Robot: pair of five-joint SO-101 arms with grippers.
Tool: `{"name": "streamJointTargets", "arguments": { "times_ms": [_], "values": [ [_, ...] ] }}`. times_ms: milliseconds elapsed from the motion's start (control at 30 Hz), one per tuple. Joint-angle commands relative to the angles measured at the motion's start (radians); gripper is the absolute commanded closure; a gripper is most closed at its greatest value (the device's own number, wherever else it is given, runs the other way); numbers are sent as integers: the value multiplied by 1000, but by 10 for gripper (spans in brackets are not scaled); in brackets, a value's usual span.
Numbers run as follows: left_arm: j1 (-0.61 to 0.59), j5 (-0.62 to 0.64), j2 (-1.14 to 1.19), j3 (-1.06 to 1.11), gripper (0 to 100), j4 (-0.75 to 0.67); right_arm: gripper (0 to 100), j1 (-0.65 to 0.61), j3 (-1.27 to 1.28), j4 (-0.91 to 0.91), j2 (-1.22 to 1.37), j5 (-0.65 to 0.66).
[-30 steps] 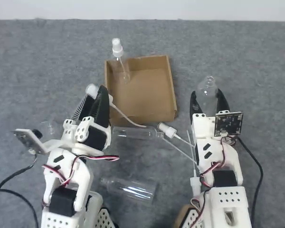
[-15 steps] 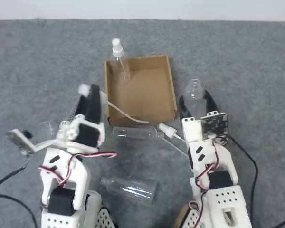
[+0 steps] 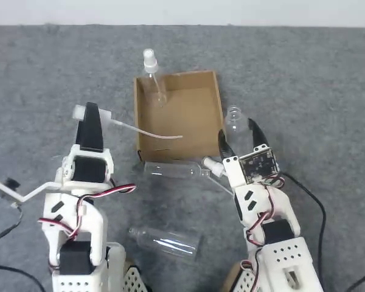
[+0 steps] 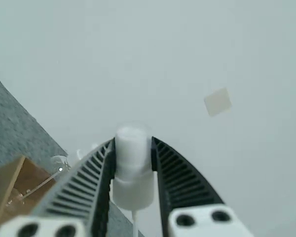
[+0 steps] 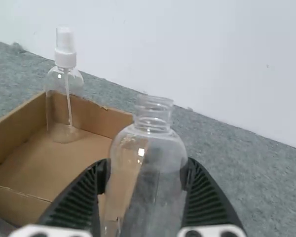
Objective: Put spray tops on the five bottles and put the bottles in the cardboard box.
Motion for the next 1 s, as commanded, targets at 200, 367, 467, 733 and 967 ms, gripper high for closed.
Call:
{"name": "streamJointTargets", "arguments": {
  "times_ms": [200, 367, 467, 733, 967],
  "values": [
    [-74, 55, -21, -12, 988, -38, 982, -73, 8, -28, -27, 133],
    [-80, 57, -21, -13, 988, -38, 981, -99, 12, -28, -27, 186],
    [-81, 57, -21, -13, 988, -38, 980, -102, 12, -28, -27, 206],
    [-83, 57, -21, -15, 988, -38, 979, -104, 12, -27, -27, 256],
    [-80, 52, -21, -15, 988, -40, 979, -159, 31, -36, -27, 265]
  ]
}}
